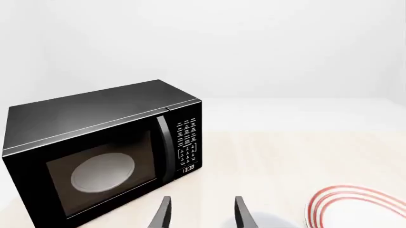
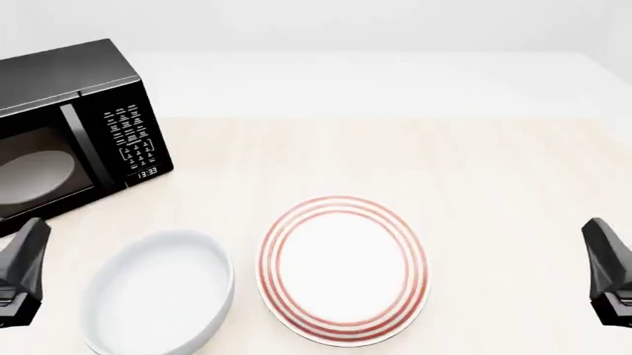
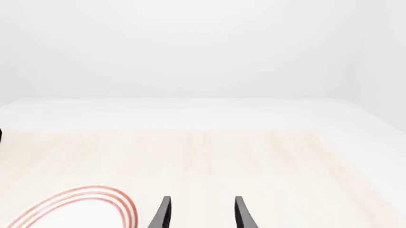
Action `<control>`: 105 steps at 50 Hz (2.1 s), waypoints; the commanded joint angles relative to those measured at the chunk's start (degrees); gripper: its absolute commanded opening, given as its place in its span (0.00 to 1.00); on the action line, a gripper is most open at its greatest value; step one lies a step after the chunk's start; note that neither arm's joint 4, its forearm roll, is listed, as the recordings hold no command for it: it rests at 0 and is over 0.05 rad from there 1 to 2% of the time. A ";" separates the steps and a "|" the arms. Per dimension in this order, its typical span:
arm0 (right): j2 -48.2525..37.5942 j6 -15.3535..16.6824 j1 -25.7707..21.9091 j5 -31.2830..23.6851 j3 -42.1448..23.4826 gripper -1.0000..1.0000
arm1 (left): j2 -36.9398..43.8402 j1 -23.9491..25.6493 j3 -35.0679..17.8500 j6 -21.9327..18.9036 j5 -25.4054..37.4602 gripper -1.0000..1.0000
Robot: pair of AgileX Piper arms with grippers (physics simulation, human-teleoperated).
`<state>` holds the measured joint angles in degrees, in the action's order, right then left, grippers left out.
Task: Open the microwave.
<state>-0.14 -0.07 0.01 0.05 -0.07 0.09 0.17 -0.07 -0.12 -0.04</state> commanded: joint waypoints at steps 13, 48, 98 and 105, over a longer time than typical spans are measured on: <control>-0.19 -0.11 0.02 0.12 -0.04 1.00 | -0.04 -2.38 -0.51 0.24 0.34 1.00; -0.30 -0.10 0.02 0.23 -0.04 1.00 | 11.40 -5.12 -15.21 -4.74 9.22 1.00; -0.17 -0.12 0.02 0.12 -0.03 1.00 | 32.08 -6.96 -9.98 -2.88 -10.30 1.00; -0.18 -0.11 0.01 0.11 -0.03 1.00 | 35.32 -6.84 -10.80 -3.20 -12.26 1.00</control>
<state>-0.31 -0.18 0.03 0.17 -0.10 31.34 -6.67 -11.69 -3.17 -7.98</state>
